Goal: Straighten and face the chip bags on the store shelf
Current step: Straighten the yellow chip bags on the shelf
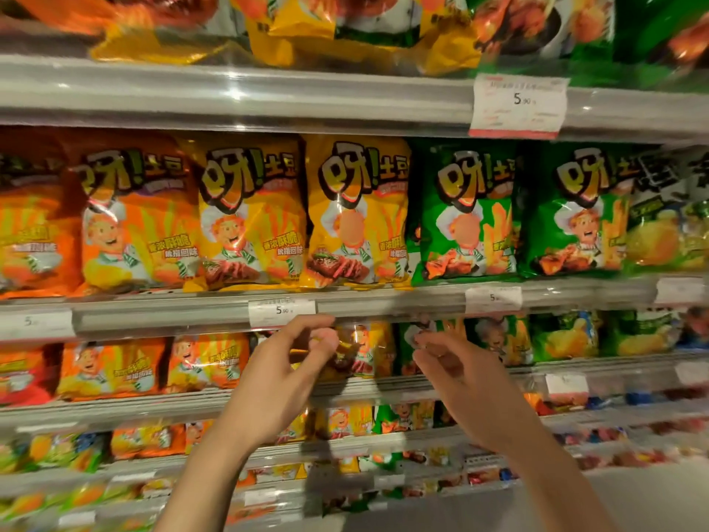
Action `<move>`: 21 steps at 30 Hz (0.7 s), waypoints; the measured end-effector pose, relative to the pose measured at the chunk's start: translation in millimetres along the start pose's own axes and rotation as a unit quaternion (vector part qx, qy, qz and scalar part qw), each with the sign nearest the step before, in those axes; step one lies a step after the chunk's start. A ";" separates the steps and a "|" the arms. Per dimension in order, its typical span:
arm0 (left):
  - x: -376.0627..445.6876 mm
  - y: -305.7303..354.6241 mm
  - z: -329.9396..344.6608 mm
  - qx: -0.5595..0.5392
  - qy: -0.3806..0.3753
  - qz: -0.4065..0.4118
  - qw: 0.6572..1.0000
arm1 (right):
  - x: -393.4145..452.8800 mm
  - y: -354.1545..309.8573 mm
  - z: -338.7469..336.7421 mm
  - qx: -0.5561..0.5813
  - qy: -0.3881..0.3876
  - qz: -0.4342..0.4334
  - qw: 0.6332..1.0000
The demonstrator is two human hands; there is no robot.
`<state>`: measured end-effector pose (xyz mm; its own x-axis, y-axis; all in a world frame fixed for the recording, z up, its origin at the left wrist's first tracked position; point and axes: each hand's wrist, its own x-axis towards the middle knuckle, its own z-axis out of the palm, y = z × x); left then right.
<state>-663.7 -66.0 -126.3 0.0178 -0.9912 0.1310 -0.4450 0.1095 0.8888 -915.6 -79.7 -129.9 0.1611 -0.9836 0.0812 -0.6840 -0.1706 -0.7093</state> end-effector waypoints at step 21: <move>62.2 53.3 -0.7 0.027 0.213 0.078 0.974 | 87.6 -35.7 -27.8 0.114 0.084 -0.142 0.980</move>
<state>-685.6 -121.8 -70.5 0.3110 -0.8408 0.4432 -0.5180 0.2410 0.8207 -896.9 -161.4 -78.0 0.1896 -0.8970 0.3994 -0.4486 -0.4410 -0.7773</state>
